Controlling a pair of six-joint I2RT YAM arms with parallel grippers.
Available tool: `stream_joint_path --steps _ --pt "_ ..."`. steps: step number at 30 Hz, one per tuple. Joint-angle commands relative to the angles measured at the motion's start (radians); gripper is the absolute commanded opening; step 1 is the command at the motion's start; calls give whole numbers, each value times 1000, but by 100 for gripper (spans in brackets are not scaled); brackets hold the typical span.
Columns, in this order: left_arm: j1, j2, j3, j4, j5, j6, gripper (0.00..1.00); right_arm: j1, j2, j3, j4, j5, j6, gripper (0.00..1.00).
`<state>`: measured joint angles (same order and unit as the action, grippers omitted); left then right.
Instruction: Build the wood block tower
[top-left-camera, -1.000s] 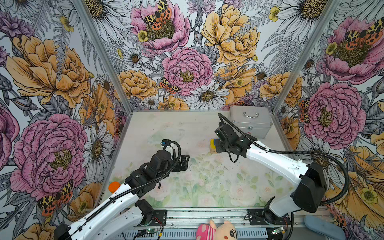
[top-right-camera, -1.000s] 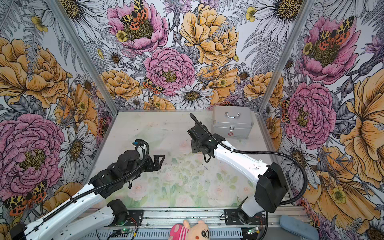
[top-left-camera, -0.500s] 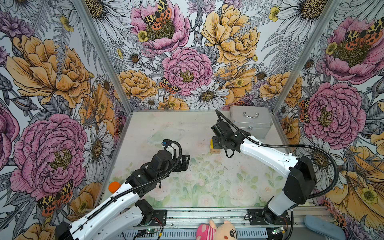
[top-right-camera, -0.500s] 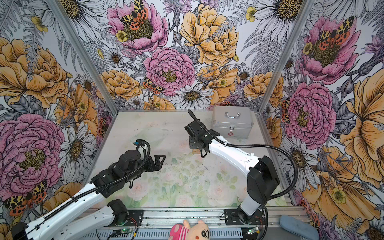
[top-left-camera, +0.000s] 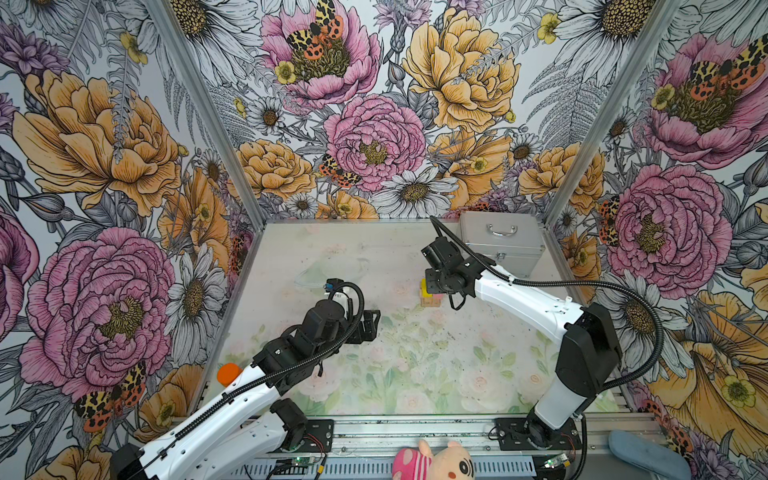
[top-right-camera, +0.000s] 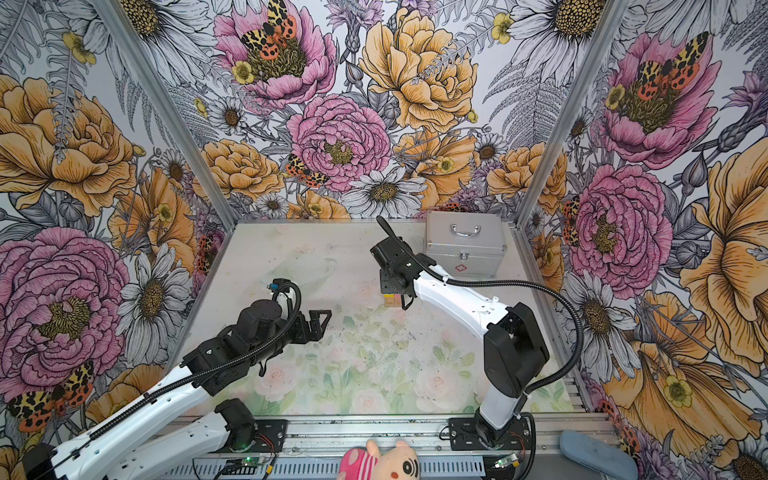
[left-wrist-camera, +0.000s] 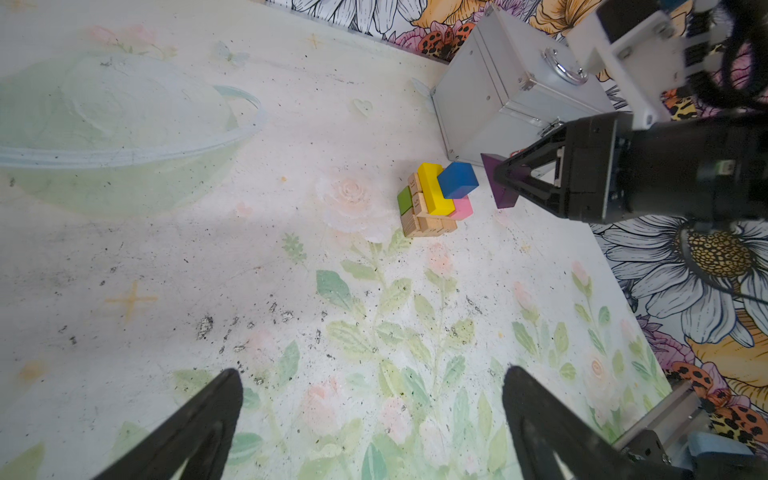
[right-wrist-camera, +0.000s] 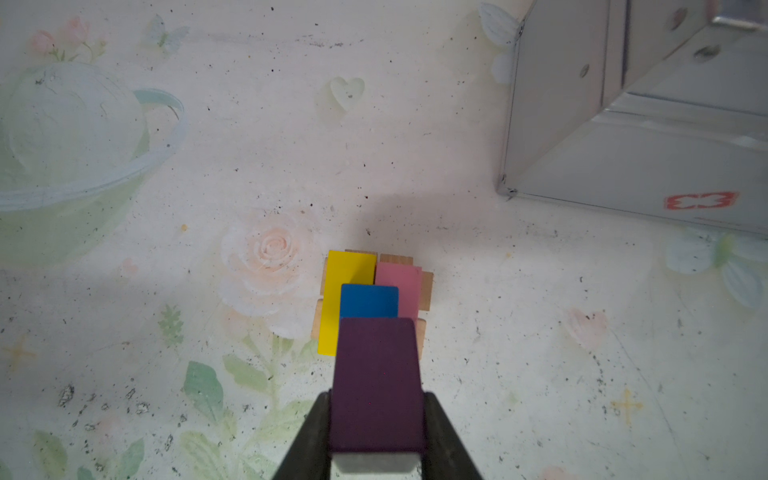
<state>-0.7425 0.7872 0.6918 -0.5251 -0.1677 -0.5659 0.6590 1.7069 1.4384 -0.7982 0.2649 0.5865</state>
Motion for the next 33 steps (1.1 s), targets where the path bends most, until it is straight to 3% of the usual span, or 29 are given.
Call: stream_joint_path --steps 1,17,21,26,33 --pt "-2 7 -11 33 -19 29 99 -12 23 42 1 -3 15 29" --pt "2 30 -8 49 0 47 99 -29 66 71 1 -12 10 29" --pt "0 43 -11 86 65 83 99 -33 75 76 0 -14 8 29" --pt "-42 81 -4 145 153 144 99 -35 82 84 2 -19 10 29" --pt "-101 146 12 157 150 185 99 -37 98 105 1 -26 8 29"
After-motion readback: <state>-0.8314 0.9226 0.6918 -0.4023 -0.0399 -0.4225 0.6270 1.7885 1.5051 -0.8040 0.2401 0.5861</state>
